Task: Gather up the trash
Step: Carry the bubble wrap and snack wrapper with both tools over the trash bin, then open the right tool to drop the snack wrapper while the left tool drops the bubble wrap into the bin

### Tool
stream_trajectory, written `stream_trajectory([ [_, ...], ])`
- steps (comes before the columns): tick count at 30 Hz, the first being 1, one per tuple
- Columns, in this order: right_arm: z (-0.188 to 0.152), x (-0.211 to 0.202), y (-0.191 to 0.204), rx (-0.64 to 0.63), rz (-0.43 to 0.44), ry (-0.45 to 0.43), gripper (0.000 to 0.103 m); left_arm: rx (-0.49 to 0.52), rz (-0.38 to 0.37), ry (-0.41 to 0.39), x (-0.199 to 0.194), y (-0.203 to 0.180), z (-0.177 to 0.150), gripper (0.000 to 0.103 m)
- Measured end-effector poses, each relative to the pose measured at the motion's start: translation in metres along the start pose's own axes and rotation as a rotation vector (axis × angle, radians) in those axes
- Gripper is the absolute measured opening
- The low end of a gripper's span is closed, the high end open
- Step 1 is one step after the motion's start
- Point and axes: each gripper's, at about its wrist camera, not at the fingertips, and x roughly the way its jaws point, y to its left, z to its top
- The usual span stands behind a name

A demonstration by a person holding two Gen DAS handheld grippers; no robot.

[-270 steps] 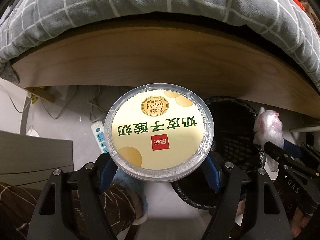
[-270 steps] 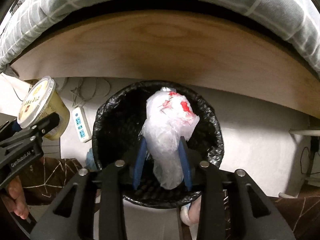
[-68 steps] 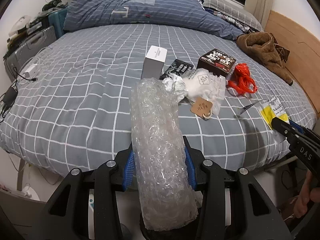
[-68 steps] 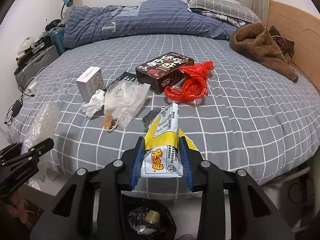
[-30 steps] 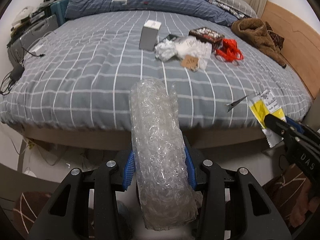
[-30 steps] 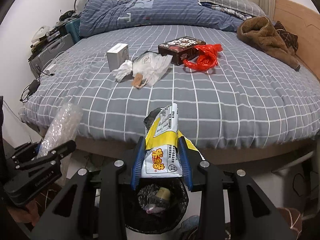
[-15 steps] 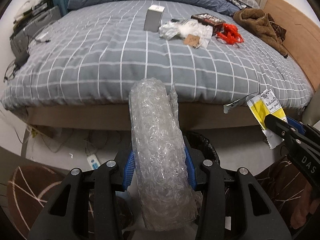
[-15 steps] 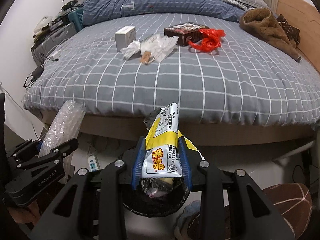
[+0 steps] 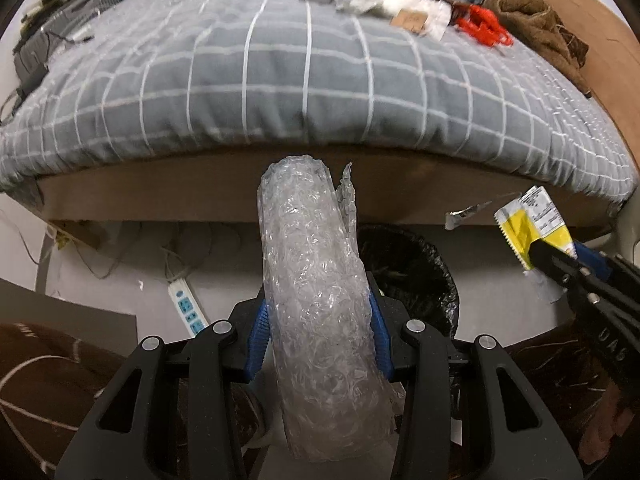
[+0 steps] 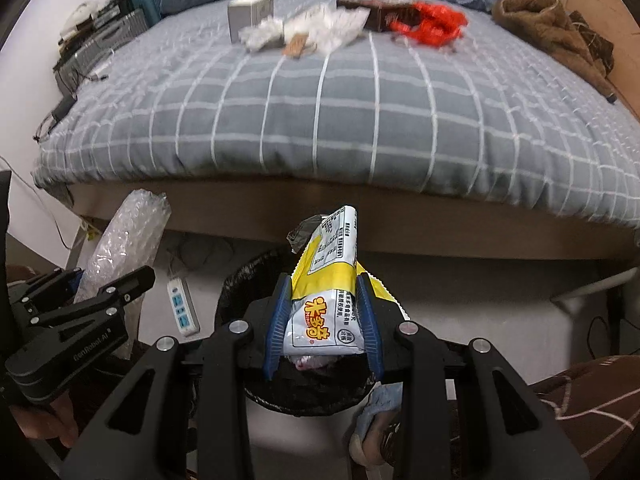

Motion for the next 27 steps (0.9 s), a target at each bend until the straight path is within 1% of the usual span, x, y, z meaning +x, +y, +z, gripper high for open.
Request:
stream_trajectory([
  [3,-0.001,0.018,0.001,-0.005,-0.002,0.029,0.032,0.008,0.000,0.012,0.011,0.001,0.001,0.041],
  [7,-0.001,0.043,0.005,-0.016,-0.002,0.065,0.032,0.003,0.004,0.051,0.030,0.005,0.003,0.041],
  [10,-0.001,0.054,0.007,-0.017,0.004,0.083,0.032,-0.001,0.002,0.067,0.039,0.006,0.005,0.041],
  [17,-0.002,0.089,0.011,-0.020,0.017,0.156,0.032,-0.020,0.013,0.125,0.070,0.013,0.006,0.039],
  [22,-0.003,0.109,0.020,-0.037,0.032,0.204,0.032,-0.036,0.024,0.141,0.077,0.020,0.007,0.039],
  [27,0.000,0.123,0.032,-0.064,0.052,0.231,0.032,-0.055,0.049,0.149,0.077,0.032,0.005,0.039],
])
